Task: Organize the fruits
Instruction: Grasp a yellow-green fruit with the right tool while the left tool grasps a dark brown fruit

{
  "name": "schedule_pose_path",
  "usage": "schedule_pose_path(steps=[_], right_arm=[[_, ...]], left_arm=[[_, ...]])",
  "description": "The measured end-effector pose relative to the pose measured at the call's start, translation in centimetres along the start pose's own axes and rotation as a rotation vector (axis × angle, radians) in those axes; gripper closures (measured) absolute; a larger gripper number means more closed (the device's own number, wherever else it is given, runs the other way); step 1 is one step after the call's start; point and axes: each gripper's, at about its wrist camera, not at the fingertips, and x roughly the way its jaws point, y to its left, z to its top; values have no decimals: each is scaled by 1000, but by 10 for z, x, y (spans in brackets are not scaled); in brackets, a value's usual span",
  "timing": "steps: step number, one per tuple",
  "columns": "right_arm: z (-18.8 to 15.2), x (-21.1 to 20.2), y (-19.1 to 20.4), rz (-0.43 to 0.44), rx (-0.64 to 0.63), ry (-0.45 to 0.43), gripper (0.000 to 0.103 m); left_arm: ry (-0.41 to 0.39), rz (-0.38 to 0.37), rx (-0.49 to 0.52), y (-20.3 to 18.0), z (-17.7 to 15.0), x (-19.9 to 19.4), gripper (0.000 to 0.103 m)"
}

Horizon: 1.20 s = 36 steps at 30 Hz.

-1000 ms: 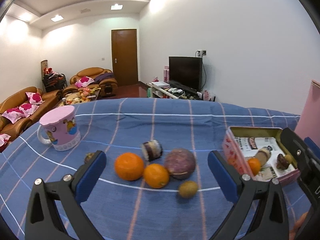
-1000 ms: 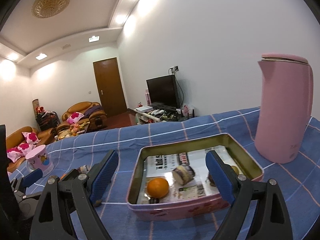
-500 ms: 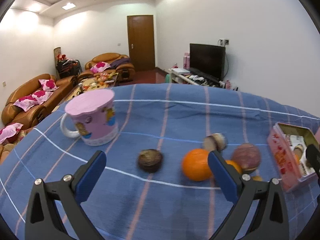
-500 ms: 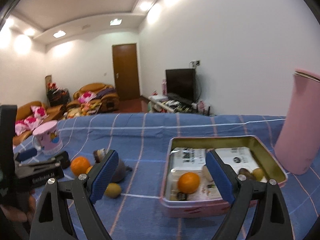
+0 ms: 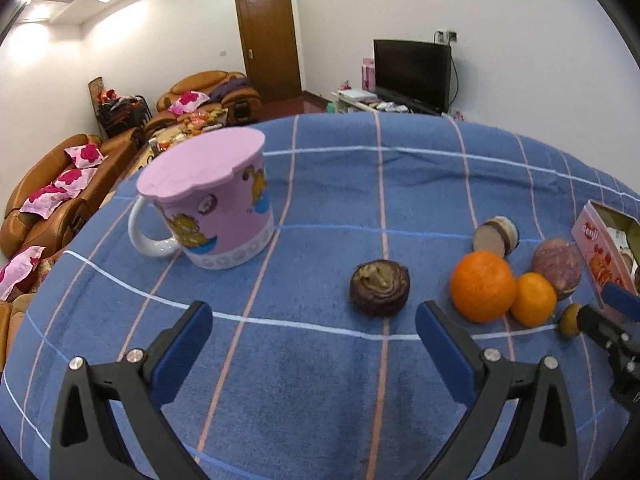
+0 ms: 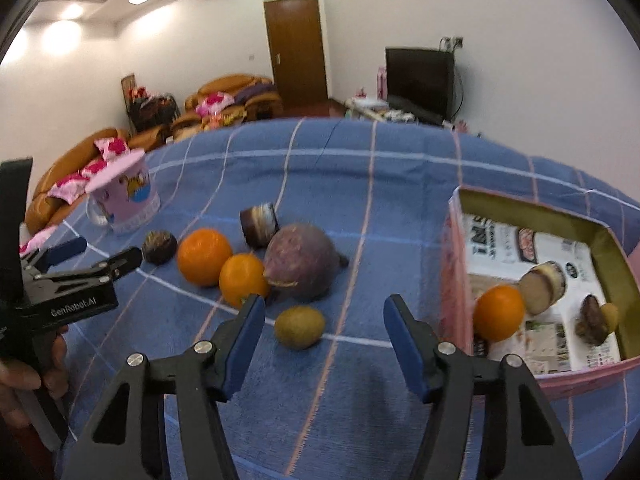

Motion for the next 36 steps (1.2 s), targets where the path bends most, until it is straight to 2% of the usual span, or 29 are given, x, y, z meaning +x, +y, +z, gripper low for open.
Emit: schedule_pose_path(steps=[4, 7, 9, 14, 16, 17, 20, 22, 23, 24, 26, 28, 33, 36], right_arm=[[-2, 10, 10, -3, -54, 48, 48], [-2, 18, 11, -14, -49, 85, 49], [-2, 27, 7, 4, -32, 133, 56], [-3, 23, 7, 24, -33, 129, 65], [-3, 22, 7, 40, -31, 127, 70], [-4, 22, 6, 46, -26, 125, 71], [-4, 20, -1, 84, 11, 120, 71], [-4, 17, -9, 138, 51, 105, 71], [-4, 16, -11, 159, 65, 95, 71], [-4, 12, -14, 185, 83, 77, 71], [-4, 7, -15, 202, 95, 46, 71], [-4, -2, -14, 220, 100, -5, 71], [0, -22, -12, 225, 80, -132, 71], [4, -30, -7, 198, 62, -196, 71]], left_arm=[[7, 1, 18, -7, 1, 2, 0], [-7, 2, 6, -10, 6, 3, 0], [-11, 8, 3, -13, 10, 6, 0], [29, 23, 46, -26, 16, 21, 5], [70, 13, 68, -32, 17, 29, 15], [102, -1, 72, -33, 17, 35, 17], [116, -95, 19, -23, 17, 37, 27], [119, -153, -19, -17, 16, 36, 49], [114, -160, -29, -14, 16, 35, 54], [112, -161, -33, -13, 16, 34, 64], [105, -157, -39, -12, 16, 30, 64], [72, -131, -49, -12, 15, 22, 64], [-131, 1, -69, -15, 7, -21, 64], [-230, 5, -68, -24, 2, -42, 64]])
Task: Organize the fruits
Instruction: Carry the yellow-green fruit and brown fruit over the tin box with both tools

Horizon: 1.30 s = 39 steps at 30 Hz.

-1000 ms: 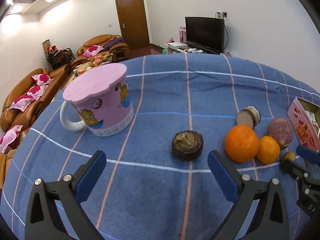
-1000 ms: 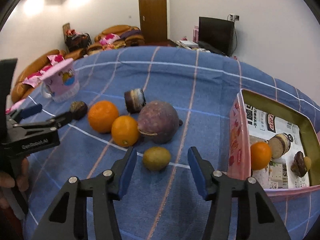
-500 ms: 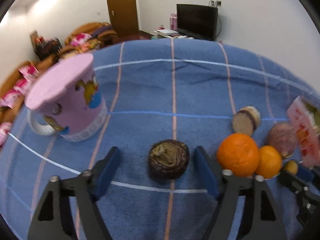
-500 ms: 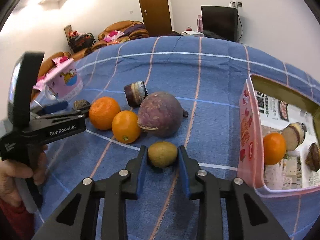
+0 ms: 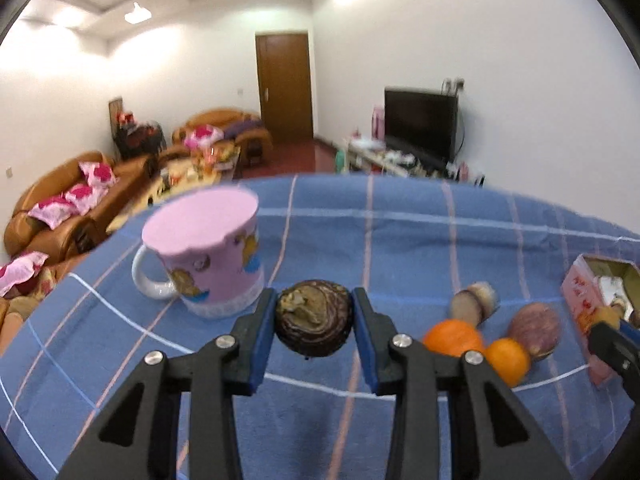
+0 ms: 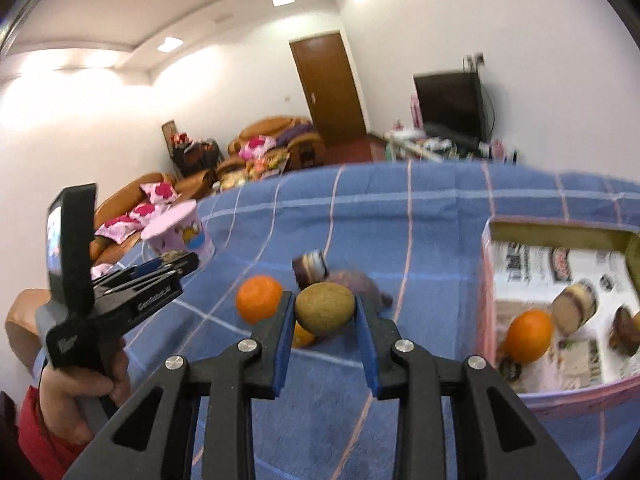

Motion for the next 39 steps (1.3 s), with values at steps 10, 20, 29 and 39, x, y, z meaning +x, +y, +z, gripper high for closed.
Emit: schedule_pose_path(steps=[10, 20, 29, 39], right_arm=[[5, -11, 4, -178, -83, -108, 71], [2, -21, 10, -229, -115, -151, 71], [1, -23, 8, -239, -112, -152, 71], [-5, -33, 3, -264, -118, -152, 71]], left_arm=[[-99, 36, 118, -40, 2, -27, 64], [-78, 22, 60, -49, -5, -35, 64], [-89, 15, 45, -62, -13, -44, 64], [-97, 0, 55, -77, -16, -55, 64]])
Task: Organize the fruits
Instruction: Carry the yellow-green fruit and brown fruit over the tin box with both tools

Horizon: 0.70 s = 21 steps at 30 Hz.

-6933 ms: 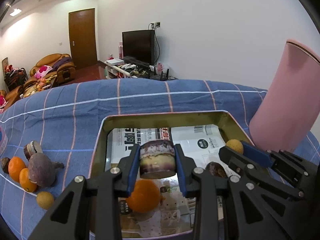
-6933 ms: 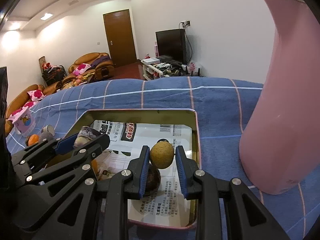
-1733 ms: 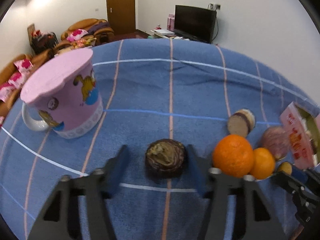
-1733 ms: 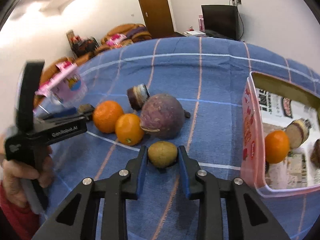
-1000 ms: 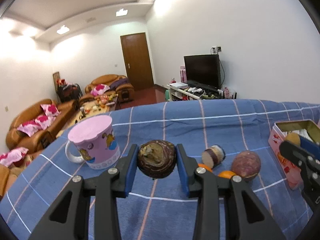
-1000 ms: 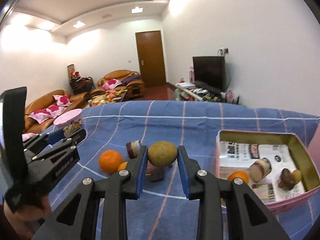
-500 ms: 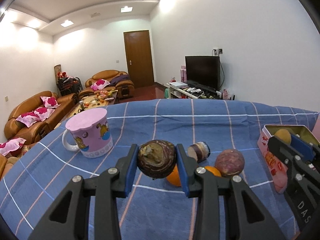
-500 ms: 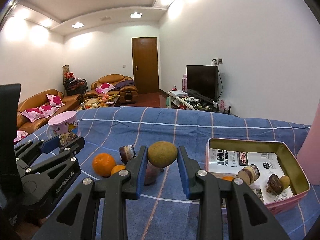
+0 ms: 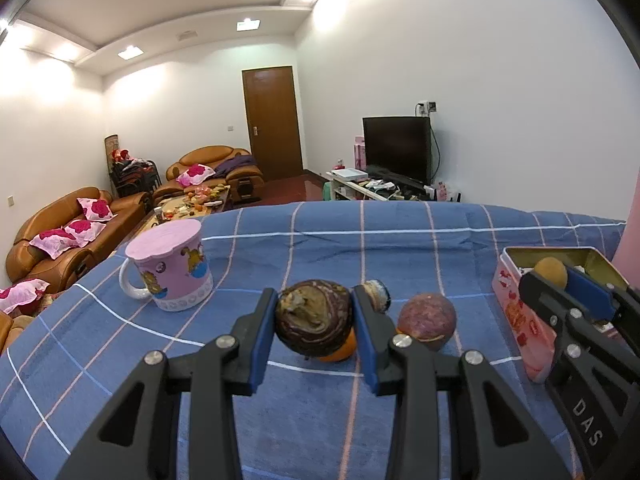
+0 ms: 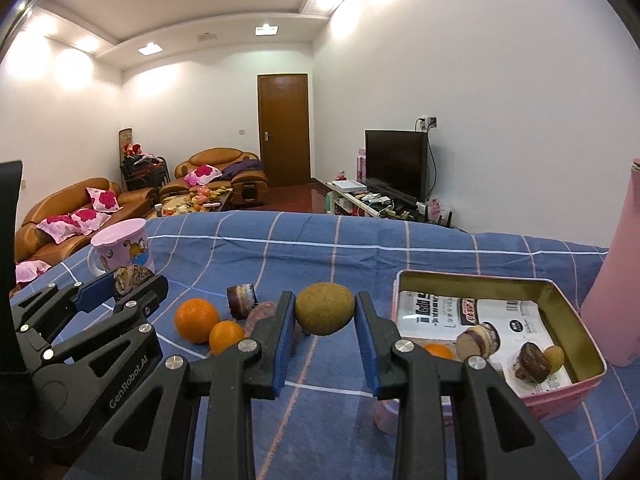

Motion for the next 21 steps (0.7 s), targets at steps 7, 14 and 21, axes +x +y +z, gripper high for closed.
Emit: schedule_pose_path(steps=[7, 14, 21], right_arm=[[-3, -9, -12, -12, 1, 0, 71], [-5, -16, -26, -29, -3, -3, 71], [-7, -23, -45, -56, -8, -12, 71]], left_arm=[[1, -14, 11, -13, -1, -5, 64], [-1, -21, 22, -26, -2, -10, 64], [0, -35, 33, -44, -3, -15, 64]])
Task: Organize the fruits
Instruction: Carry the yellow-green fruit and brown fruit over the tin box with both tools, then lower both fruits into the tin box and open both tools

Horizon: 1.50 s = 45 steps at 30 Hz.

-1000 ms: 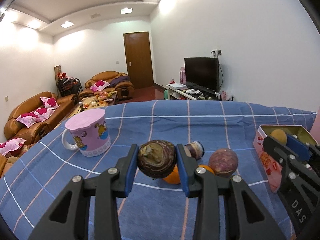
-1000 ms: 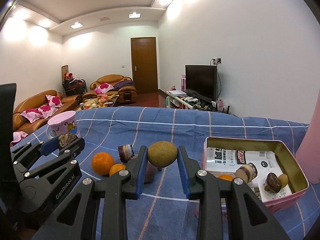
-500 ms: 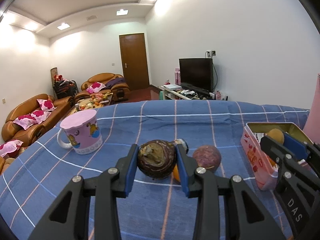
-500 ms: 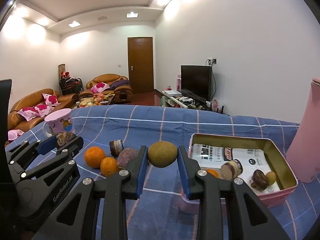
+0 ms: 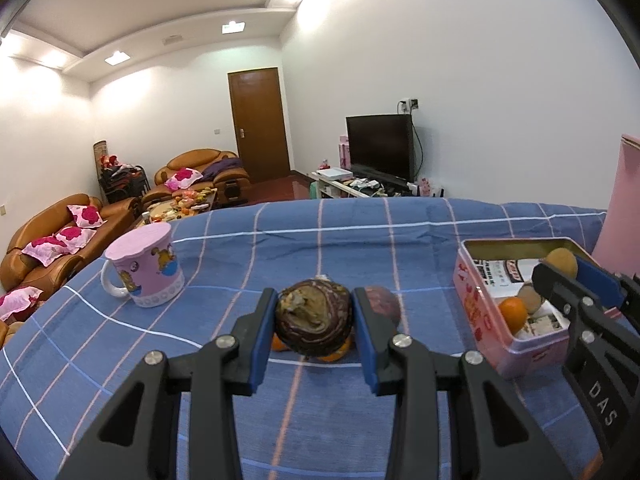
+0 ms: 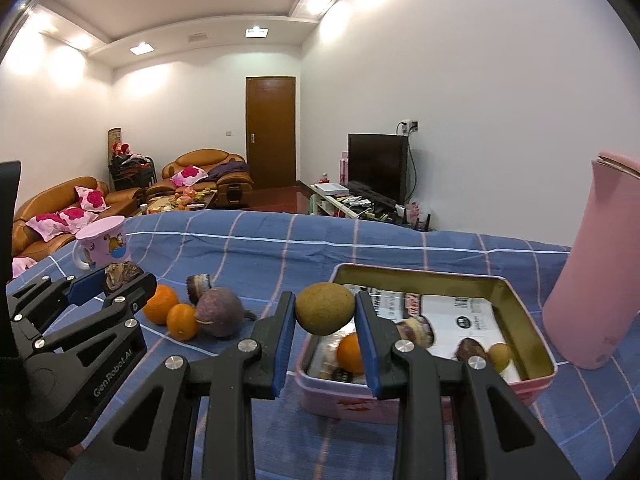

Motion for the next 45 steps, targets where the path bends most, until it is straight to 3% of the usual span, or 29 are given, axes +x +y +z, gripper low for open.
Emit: schedule_pose_path(steps=[28, 45], right_arm=[[-4, -9, -90, -108, 25, -7, 71], [2, 6, -151, -248, 108, 8, 71]], left_arm=[[-12, -112, 57, -81, 6, -5, 64], [0, -236, 81, -152, 23, 13, 64]])
